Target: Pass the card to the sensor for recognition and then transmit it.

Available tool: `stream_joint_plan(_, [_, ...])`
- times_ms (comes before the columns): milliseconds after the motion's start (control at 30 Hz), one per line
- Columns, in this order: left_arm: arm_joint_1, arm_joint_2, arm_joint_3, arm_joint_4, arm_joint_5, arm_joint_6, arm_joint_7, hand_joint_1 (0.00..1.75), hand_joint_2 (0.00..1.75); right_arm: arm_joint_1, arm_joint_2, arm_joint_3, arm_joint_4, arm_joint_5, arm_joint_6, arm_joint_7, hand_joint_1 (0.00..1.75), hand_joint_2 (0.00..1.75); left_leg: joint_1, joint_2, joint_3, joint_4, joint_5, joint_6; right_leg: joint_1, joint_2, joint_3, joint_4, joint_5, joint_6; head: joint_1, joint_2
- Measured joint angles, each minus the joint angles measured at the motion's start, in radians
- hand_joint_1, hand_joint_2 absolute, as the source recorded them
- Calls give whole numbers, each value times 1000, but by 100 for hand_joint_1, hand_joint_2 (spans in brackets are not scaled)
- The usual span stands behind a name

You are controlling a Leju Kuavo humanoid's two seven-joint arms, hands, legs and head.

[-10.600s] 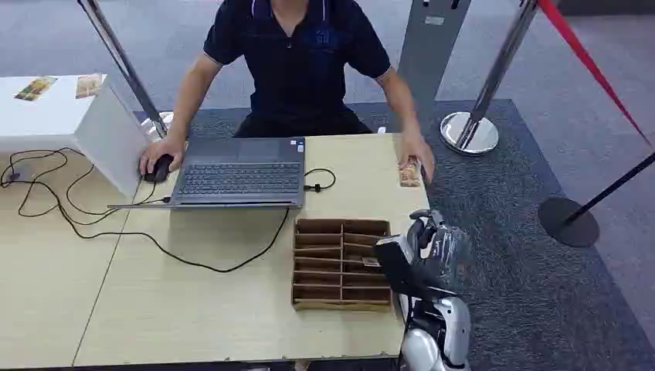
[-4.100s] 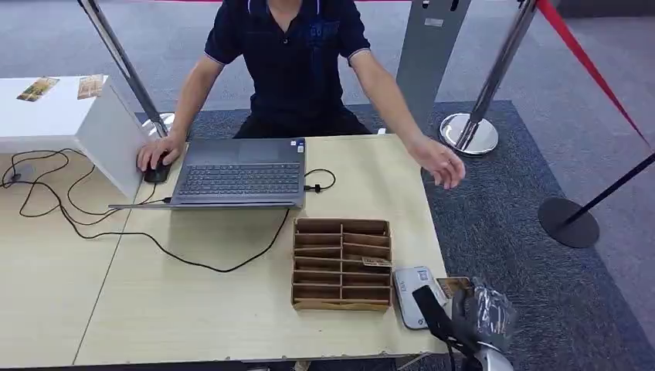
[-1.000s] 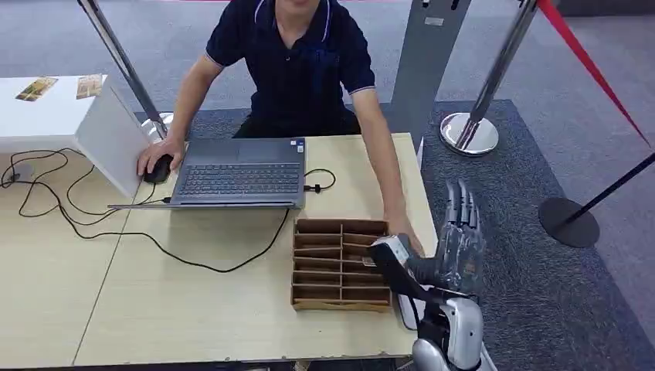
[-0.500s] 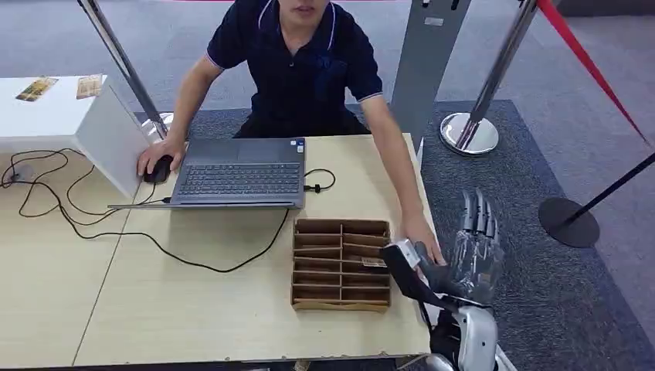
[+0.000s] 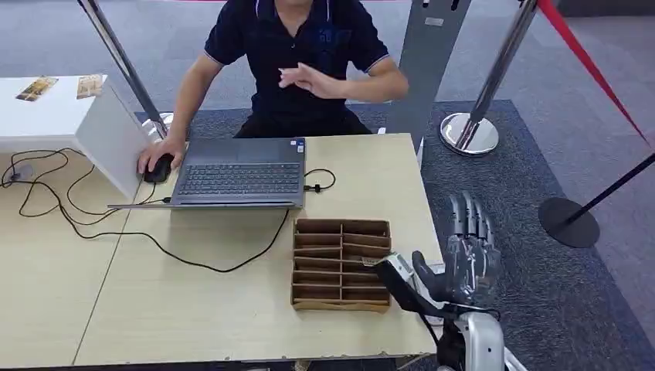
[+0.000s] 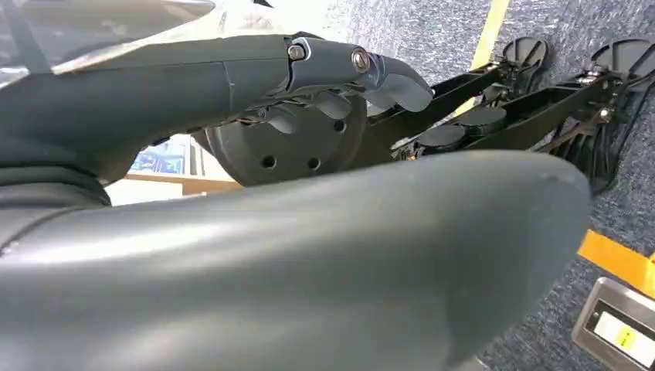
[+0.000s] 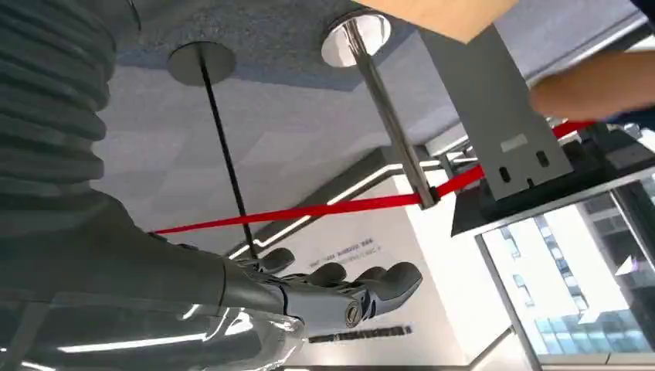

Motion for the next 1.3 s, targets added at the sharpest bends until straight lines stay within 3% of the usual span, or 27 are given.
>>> stream_joint_plan(567, [3, -10, 0, -10, 0, 0, 21, 0, 0, -1, -97, 98, -112, -39, 143, 14, 0, 175, 0, 0, 0, 0, 0, 0, 0, 0, 0, 0, 0, 0, 0, 0])
stream_joint_plan(900, [4, -15, 3, -18, 0, 0, 21, 0, 0, -4, -116, 148, -128, -114, 195, 14, 0, 175, 0, 0, 0, 0, 0, 0, 0, 0, 0, 0, 0, 0, 0, 0])
stream_joint_plan(1300, [3, -17, 3, -19, 0, 0, 10, 0, 0, -29, -114, 213, -82, -157, 175, 14, 0, 175, 0, 0, 0, 0, 0, 0, 0, 0, 0, 0, 0, 0, 0, 0])
